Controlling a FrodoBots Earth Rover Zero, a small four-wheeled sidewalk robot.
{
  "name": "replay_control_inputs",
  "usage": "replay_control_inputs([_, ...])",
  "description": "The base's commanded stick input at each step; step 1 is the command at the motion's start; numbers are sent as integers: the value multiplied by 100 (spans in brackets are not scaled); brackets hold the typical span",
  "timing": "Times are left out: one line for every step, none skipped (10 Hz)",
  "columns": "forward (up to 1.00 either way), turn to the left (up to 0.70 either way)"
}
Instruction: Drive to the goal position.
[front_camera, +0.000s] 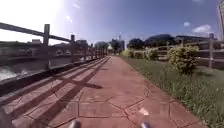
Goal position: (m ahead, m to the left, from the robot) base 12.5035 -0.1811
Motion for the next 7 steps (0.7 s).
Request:
replay_control_inputs([50, 0])
replay_control_inputs([50, 18])
replay_control_inputs([50, 50])
replay_control_inputs([50, 50])
replay_control_inputs([50, 35])
replay_control_inputs([50, 17])
replay_control_inputs([50, 5])
